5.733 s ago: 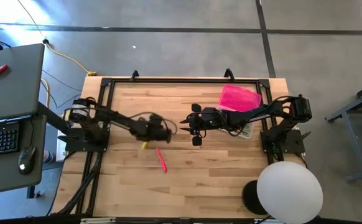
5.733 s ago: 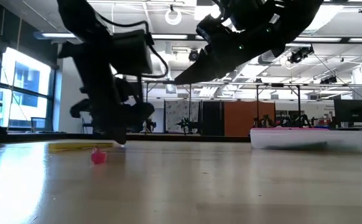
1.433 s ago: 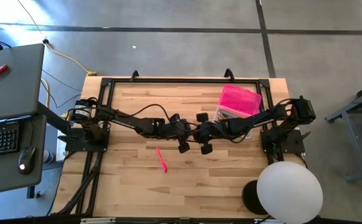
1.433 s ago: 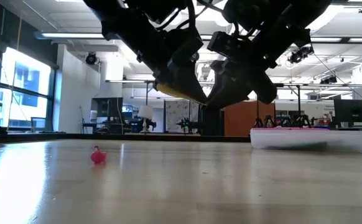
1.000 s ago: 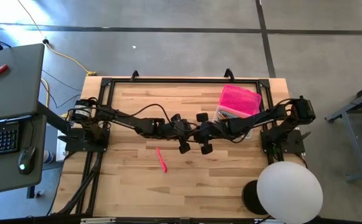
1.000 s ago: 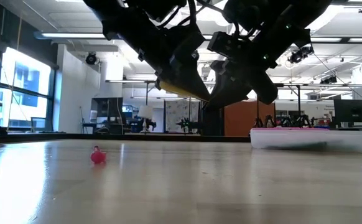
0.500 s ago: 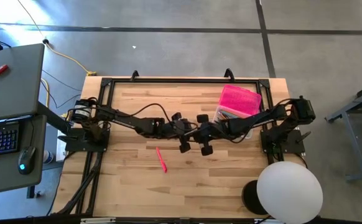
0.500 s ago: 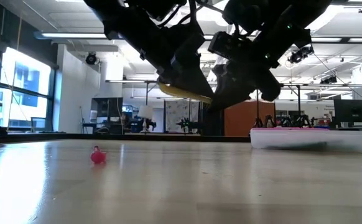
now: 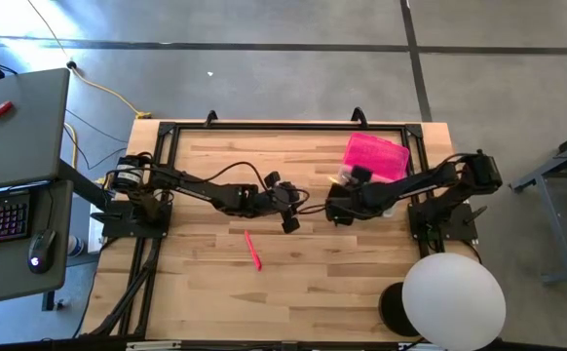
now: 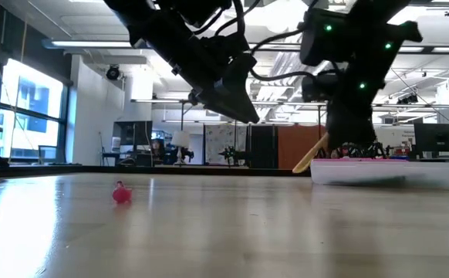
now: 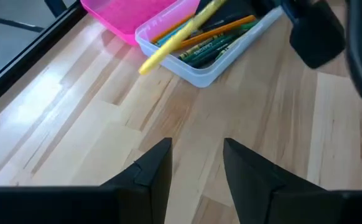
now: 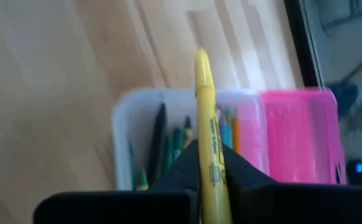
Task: Pick & place school supplies into a supply box
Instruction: Put the yellow pen into the pink supply box
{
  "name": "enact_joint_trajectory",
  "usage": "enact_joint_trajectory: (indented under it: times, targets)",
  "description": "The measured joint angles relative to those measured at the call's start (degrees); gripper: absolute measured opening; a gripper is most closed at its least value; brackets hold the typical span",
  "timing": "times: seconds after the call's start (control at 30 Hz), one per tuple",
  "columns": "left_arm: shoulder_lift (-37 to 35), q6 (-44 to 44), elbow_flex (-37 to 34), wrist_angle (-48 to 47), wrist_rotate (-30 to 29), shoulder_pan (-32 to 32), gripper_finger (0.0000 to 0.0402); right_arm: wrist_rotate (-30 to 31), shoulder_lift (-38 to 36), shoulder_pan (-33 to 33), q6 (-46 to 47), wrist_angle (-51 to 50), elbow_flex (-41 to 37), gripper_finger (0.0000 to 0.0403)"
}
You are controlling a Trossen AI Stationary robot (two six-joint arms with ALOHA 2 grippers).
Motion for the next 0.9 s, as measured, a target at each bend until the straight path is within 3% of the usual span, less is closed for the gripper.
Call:
enact_joint_trajectory:
  times: [0.27, 0.47, 0.6, 0.73, 0.9]
  targets:
    - [0.0, -0.02, 0.0, -0.04, 0.07, 0.0, 0.0174, -1.47, -3.74, 1.53, 3.08, -3.15, 0.0, 0.0006]
    - [0.0, -0.02, 0.0, -1.94, 0.07, 0.0, 0.0174, -0.96, -8.01, 3.7, 17.79, -19.32, 0.0, 0.0004]
    - [0.0, -0.04, 0.0, -3.11, 0.07, 0.0, 0.0174, -5.6, -10.66, 5.61, 28.05, -29.13, -0.13, 0.0003]
    - [0.0, -0.04, 0.0, -3.06, 0.05, 0.0, 0.0175, -7.44, -11.83, 7.75, 28.17, -25.23, -3.19, 0.0004]
    - [0.0, -0.04, 0.0, -3.06, 0.04, 0.0, 0.0175, -8.45, -11.81, 8.18, 17.95, -8.0, -10.7, 0.0003]
